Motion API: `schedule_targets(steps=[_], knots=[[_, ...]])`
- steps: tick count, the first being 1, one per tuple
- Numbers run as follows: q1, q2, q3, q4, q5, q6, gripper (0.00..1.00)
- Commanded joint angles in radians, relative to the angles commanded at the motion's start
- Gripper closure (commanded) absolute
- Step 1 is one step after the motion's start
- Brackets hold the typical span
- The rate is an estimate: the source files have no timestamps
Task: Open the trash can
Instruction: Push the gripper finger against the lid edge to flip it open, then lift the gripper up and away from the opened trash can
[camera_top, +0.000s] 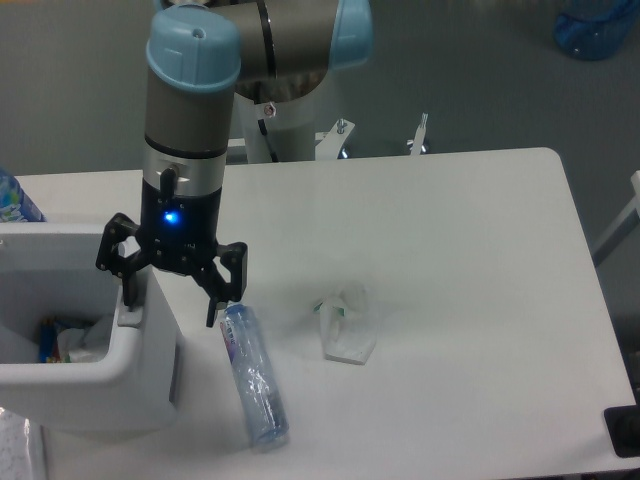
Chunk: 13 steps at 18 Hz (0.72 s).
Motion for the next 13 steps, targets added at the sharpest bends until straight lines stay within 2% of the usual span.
schedule_targets(steps=[7,13], knots=[[0.021,0.0,0.08,0.006,0.021,0.014,0.0],[0.127,0.006,0.12,-0.008,0.198,0.112,0.0]])
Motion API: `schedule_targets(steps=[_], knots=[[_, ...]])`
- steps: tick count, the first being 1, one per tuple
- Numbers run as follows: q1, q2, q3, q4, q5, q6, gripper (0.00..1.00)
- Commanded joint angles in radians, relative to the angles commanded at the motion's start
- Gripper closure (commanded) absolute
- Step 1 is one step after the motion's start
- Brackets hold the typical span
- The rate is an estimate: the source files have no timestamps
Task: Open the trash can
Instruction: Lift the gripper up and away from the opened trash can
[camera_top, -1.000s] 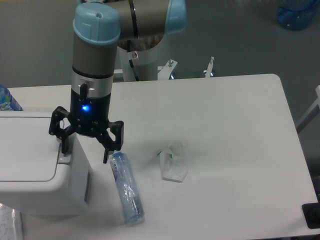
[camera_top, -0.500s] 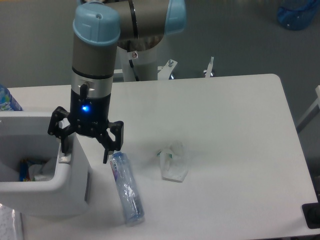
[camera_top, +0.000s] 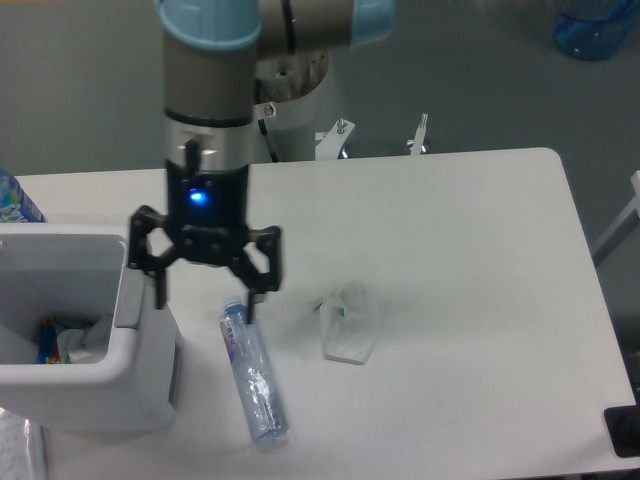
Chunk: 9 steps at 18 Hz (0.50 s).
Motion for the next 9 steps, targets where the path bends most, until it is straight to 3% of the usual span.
schedule_targets(steps=[2,6,9], knots=[[0.026,0.002,-0.003,-0.006,0.023,0.084,0.0],[0.086,0.008,-0.005,-0.092,0.034,0.247,0.0],[0.12,0.009,-0.006,-0.12,0.034,0.33,0.0]])
